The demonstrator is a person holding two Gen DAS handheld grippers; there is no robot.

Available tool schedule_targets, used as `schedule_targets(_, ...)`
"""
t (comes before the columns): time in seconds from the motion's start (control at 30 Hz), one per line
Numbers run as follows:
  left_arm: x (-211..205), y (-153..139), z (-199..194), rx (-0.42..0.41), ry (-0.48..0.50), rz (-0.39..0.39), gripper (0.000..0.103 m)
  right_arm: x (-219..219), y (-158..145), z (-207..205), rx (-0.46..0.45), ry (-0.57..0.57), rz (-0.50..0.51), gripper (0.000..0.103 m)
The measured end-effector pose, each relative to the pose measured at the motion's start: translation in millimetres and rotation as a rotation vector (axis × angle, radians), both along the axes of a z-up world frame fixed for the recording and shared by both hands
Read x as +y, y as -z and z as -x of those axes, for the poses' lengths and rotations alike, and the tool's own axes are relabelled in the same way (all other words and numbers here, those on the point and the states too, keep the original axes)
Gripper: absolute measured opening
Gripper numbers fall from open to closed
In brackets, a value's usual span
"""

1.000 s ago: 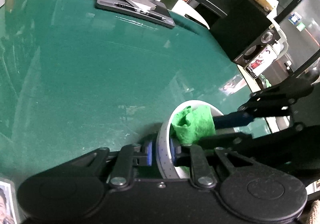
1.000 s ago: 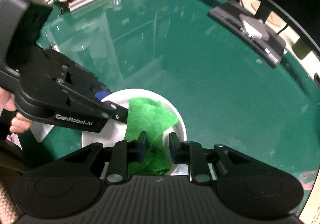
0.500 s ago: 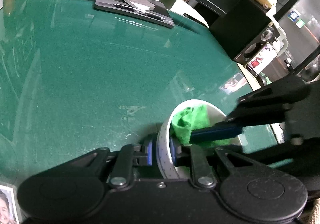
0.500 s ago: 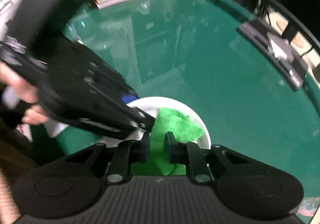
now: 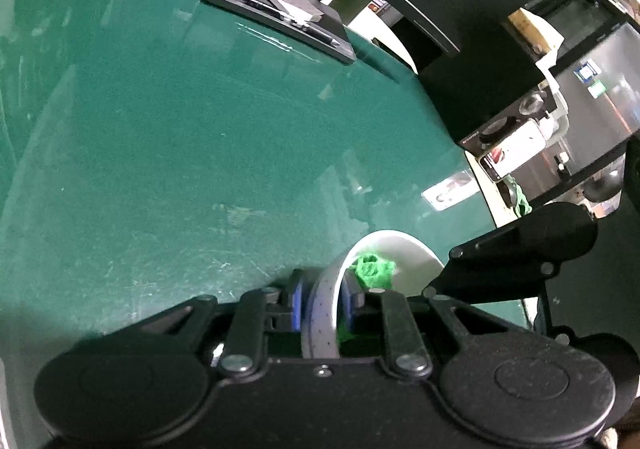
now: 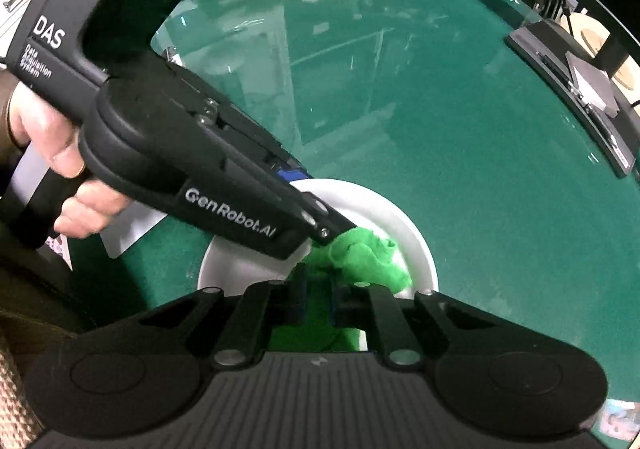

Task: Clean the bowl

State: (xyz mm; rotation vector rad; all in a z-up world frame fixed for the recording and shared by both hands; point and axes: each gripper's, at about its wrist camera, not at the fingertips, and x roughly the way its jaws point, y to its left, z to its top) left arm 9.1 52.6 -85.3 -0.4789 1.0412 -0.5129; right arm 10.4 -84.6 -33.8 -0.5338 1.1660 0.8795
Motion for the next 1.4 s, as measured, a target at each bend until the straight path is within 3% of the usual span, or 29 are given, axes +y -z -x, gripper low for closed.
schedule_targets(0.13, 0, 0, 0, 0.003, -0.005, -0.005, 0.016, -1, -4, 3, -0.051, 0.023, 0.015, 0.010)
schedule_targets(0.3, 1, 2, -1, 0.007, -0.012, 0.012, 0.016, 1, 0, -1, -0.049, 0.061, 0.036, 0.013)
schedule_targets(0.43, 1, 3, -1, 0.009, -0.025, 0.021, 0.017, -2, -1, -13, 0.089, 0.144, 0.011, 0.012)
schedule_targets(0.57, 2, 4, -1, 0.014, -0.029, 0.026, 0.017, -13, 0, -18, 0.213, 0.101, 0.009, 0.010)
schedule_targets(0.67, 0, 3, -2, 0.012, -0.019, 0.016, 0.017, -16, -2, -17, 0.137, 0.078, 0.097, 0.004)
schedule_targets(0.77, -2, 2, -3, 0.009, -0.015, 0.010, 0.017, -13, -3, -16, 0.034, 0.126, 0.103, 0.005)
schedule_targets(0.9, 0, 2, -3, 0.012, -0.020, 0.015, 0.017, -2, -3, -4, 0.038, 0.081, 0.070, 0.031)
schedule_targets(1.0, 1, 3, -3, 0.014, -0.014, 0.018, 0.018, 2, -5, 6, 0.024, -0.034, 0.111, 0.023)
schedule_targets(1.1, -1, 2, -2, 0.009, -0.008, 0.009, 0.018, -2, -6, -2, 0.001, 0.013, 0.154, 0.011)
schedule_targets(1.3, 2, 3, -2, 0.014, -0.013, 0.024, 0.018, -8, -27, -2, -0.089, 0.084, 0.066, 0.012)
schedule_targets(1.4, 2, 3, -3, 0.013, -0.010, 0.022, 0.018, -10, -18, -7, -0.089, 0.106, 0.048, 0.012)
